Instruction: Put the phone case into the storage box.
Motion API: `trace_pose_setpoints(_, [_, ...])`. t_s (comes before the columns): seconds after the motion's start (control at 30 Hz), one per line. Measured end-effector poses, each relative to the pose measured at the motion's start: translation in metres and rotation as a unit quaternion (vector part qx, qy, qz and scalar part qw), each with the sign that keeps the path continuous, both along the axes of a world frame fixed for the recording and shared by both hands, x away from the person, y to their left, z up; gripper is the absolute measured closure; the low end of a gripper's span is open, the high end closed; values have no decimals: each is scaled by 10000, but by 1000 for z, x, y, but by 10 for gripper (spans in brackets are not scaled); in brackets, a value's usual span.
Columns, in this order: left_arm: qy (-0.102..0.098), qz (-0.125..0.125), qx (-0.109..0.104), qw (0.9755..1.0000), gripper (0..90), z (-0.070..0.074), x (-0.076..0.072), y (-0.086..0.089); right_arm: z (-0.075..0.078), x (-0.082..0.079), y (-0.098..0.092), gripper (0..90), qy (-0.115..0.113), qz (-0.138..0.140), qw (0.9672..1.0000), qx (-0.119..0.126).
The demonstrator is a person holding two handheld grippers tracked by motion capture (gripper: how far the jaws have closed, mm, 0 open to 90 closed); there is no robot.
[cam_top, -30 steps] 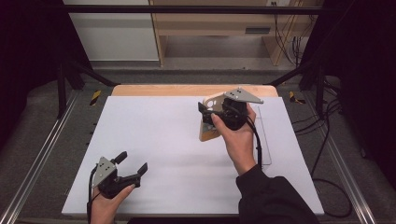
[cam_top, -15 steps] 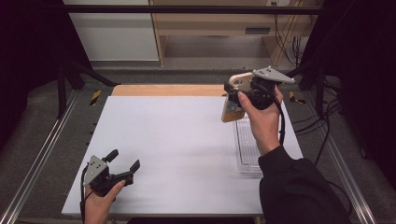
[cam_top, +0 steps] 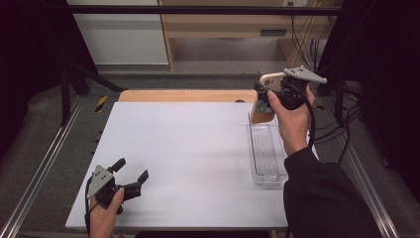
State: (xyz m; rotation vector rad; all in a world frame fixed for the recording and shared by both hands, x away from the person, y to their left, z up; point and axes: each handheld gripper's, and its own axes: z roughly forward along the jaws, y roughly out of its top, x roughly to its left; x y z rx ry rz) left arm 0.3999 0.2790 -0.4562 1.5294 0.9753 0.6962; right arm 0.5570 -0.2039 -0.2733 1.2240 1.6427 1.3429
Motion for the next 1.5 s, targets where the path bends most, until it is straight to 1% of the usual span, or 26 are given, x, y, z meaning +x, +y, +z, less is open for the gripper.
trace_pose_setpoints(0.03, [-1, -8, -7, 10000, 39, 0, 0, 0, -2, 1, 0, 118, 3, -27, 10000, -21])
trace_pose_setpoints(0.1, [19, -2, -2, 10000, 39, -1, 1, 1, -6, 5, 0, 118, 6, -120, 9998, -169])
trace_pose_setpoints(0.23, [26, -8, 36, 10000, 39, -2, 1, 0, -12, 9, 0, 117, 8, -203, 9996, -202])
trace_pose_setpoints(0.37, [62, -32, -7, 10000, 39, -4, 2, 1, -20, 15, 1, 117, 83, -280, 9995, -143])
trace_pose_setpoints(0.43, [42, -47, -4, 10000, 39, -4, 4, 1, -25, 18, 2, 117, 165, -363, 9991, -142])
trace_pose_setpoints(0.5, [31, -46, -1, 10000, 39, -4, 4, 2, -29, 20, 2, 118, 212, -416, 9989, -90])
trace_pose_setpoints(0.6, [66, -54, -25, 10000, 36, -5, 4, 2, -33, 23, 2, 117, 223, -522, 9983, -103])
trace_pose_setpoints(0.73, [72, -56, -82, 9999, 35, -6, 5, 4, -38, 27, 0, 117, 270, -610, 9978, -22])
trace_pose_setpoints(0.87, [109, -90, -21, 9999, 35, -8, 5, 2, -39, 32, -1, 117, 242, -668, 9975, 10])
trace_pose_setpoints(1.03, [79, -132, -7, 9999, 35, -6, 4, 1, -43, 39, 0, 117, 294, -731, 9968, -157])
trace_pose_setpoints(1.13, [86, -145, -11, 9999, 34, -7, 4, 0, -48, 41, 4, 117, 323, -764, 9961, -291])
trace_pose_setpoints(1.23, [80, -146, -29, 9999, 34, -6, 4, 1, -51, 42, 5, 116, 366, -792, 9956, -355])
trace_pose_setpoints(1.33, [79, -140, -45, 9999, 34, -6, 4, 2, -54, 44, 4, 116, 395, -842, 9950, -376])
trace_pose_setpoints(1.43, [85, -211, -38, 9997, 37, -6, 4, 2, -56, 47, 2, 116, 443, -867, 9946, -355])
trace_pose_setpoints(1.5, [60, -189, 30, 9998, 36, -6, 4, 2, -59, 50, 0, 116, 505, -878, 9944, -309])
